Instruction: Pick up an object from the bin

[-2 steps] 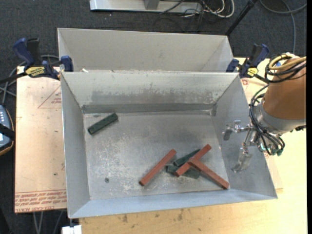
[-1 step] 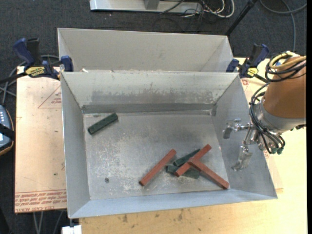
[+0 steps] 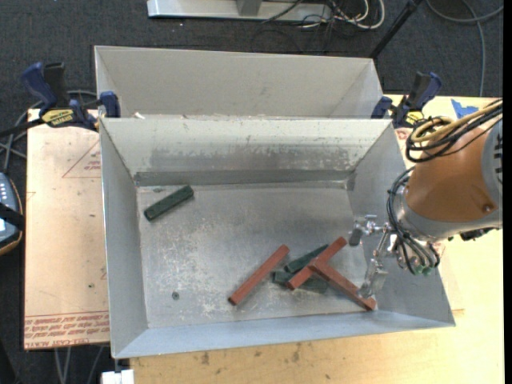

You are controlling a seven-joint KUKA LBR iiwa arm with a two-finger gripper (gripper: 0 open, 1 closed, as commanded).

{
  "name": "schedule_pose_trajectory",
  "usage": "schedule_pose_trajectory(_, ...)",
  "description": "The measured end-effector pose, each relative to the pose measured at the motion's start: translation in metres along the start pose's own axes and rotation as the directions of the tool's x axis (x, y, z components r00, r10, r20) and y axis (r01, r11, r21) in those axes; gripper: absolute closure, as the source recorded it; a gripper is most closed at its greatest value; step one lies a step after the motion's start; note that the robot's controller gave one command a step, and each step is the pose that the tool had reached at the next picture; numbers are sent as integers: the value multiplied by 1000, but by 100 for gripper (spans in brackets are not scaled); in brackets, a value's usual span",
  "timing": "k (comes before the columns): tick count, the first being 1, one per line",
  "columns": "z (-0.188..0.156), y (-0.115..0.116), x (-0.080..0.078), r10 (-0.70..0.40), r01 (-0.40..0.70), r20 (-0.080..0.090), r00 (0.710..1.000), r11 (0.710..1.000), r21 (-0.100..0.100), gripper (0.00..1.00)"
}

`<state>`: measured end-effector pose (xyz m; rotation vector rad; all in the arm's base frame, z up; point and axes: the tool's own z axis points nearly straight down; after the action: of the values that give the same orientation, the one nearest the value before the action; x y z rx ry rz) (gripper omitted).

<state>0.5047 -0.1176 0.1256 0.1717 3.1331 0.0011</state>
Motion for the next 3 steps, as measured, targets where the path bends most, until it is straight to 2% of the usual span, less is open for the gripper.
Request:
schedule_pose_trajectory(1,13,8,14,-1,1,-7,1000,1000,-1,0)
schedule_pose_trajectory(2,19,6,22,219,-219,-3,976,976,0,0)
schedule_pose_trajectory(3,46,9,22,128,-128,-3,992,992,1,0)
